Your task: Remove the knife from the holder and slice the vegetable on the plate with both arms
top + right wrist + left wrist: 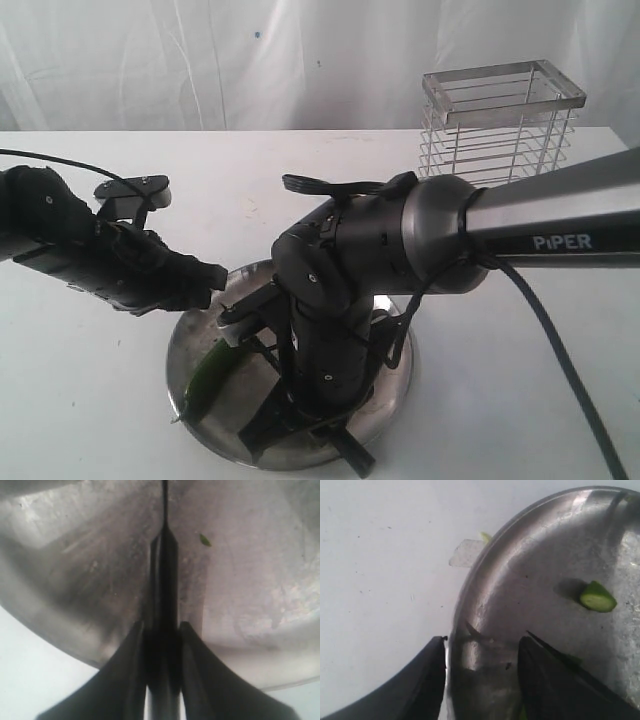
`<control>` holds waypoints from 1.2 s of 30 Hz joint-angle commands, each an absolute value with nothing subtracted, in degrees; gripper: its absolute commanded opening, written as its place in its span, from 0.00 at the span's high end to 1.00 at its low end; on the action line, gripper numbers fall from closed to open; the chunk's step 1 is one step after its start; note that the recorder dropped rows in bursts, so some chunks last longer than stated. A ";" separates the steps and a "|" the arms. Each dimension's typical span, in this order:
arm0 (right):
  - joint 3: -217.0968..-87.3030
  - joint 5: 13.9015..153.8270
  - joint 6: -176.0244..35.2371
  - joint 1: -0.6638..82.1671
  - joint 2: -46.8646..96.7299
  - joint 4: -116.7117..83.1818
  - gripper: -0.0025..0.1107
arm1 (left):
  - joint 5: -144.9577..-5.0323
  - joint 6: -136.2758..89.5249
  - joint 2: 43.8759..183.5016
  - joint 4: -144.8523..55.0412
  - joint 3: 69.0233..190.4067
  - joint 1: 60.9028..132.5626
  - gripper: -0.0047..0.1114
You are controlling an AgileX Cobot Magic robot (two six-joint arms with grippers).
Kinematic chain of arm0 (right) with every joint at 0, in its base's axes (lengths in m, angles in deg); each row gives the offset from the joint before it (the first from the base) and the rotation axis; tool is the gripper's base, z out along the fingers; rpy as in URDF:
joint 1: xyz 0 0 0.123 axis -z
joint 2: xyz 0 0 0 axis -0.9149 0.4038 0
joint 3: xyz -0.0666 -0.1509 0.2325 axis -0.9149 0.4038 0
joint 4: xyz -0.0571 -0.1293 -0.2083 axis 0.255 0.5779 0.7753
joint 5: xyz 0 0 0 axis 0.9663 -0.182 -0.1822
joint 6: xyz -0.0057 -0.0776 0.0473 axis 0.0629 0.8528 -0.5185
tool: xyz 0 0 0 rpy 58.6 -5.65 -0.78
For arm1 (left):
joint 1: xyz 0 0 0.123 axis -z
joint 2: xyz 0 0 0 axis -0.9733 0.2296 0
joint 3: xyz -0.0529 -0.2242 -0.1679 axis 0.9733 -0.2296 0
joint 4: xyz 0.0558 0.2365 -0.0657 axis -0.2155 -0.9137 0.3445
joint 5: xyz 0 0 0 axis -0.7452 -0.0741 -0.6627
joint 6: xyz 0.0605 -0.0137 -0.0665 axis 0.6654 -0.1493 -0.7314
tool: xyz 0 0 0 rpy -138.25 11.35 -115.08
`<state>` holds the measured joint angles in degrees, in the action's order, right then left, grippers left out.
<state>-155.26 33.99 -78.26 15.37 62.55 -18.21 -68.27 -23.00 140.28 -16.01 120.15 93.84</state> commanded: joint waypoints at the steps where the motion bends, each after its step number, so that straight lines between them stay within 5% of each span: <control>1: -155.26 34.13 -77.31 15.30 62.37 -18.33 0.98 | -63.61 -19.61 140.35 -15.34 122.46 93.35 0.57; 14: -155.26 33.89 -77.30 15.30 62.37 -18.33 0.98 | -62.07 -15.09 139.87 -16.86 123.80 93.35 0.96; 22: -155.26 33.89 -77.30 15.30 62.37 -18.33 0.98 | -55.26 -9.31 139.87 -12.24 125.50 92.42 0.96; 31: -155.26 33.91 -76.80 15.30 62.37 -18.33 0.98 | -36.05 15.83 140.55 9.40 130.37 80.78 0.96; 36: -155.26 34.16 -76.81 15.30 62.37 -18.33 0.98 | -34.78 18.55 144.08 13.25 130.37 82.41 0.96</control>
<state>-155.26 33.99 -77.58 15.37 62.55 -18.21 -36.82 16.07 142.96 9.70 130.21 81.40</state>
